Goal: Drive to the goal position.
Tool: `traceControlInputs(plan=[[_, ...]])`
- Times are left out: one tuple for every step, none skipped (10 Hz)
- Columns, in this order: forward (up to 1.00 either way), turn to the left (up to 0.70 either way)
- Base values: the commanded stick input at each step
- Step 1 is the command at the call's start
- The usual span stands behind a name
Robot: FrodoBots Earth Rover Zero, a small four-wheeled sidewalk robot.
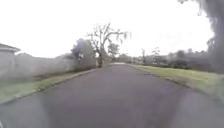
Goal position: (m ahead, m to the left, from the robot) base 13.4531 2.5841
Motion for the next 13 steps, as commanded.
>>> traceControlInputs(plan=[[0.7,0.0],[0.7,0.0],[0.7,0.0],[0.7,0.0],[0.7,0.0],[0.7,-0.02],[0.7,-0.15],[0.7,-0.35],[0.7,-0.35],[0.7,-0.35],[0.7,-0.35],[0.7,-0.35],[0.7,-0.35]])
